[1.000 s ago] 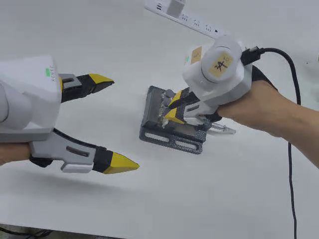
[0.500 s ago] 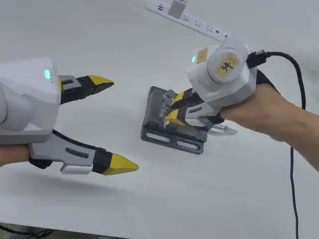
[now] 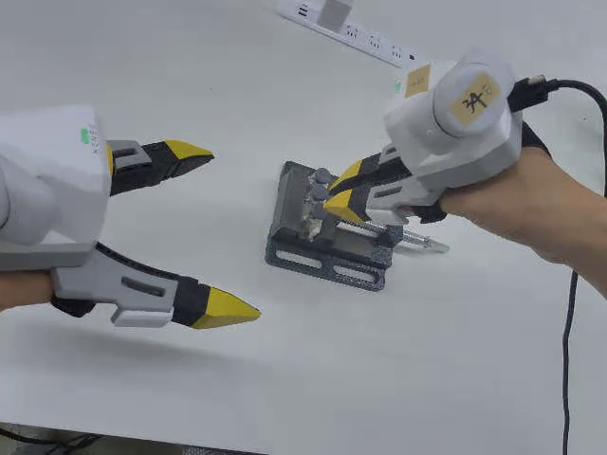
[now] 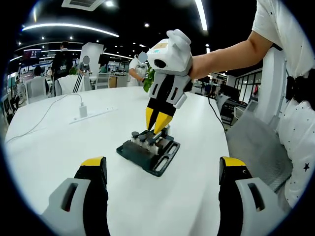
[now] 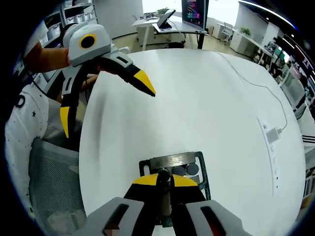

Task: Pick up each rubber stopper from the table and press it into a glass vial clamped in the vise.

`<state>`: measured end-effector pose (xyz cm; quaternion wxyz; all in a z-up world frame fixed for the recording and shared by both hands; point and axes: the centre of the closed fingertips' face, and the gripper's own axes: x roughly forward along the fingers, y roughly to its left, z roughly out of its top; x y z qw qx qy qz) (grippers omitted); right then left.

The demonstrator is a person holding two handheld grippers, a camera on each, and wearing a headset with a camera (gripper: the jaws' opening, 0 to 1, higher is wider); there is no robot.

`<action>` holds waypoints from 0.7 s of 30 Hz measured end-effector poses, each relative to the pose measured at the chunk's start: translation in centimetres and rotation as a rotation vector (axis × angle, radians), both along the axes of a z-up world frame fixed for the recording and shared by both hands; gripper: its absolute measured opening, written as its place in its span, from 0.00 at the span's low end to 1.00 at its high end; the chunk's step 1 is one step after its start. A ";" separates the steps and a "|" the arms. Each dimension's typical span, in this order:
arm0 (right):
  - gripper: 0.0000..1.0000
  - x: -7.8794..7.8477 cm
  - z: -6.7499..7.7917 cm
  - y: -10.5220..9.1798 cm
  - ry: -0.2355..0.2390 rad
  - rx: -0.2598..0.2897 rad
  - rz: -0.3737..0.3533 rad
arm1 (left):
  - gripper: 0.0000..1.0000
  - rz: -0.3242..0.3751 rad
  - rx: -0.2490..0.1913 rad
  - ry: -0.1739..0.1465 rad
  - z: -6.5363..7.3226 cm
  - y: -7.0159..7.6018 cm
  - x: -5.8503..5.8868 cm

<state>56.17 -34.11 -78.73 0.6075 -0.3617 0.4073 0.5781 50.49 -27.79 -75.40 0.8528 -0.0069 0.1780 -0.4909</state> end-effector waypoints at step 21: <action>0.00 -0.3 -1.6 0.1 0.023 -0.027 0.025 | 0.93 -0.006 -0.006 0.011 -0.1 -0.1 -0.1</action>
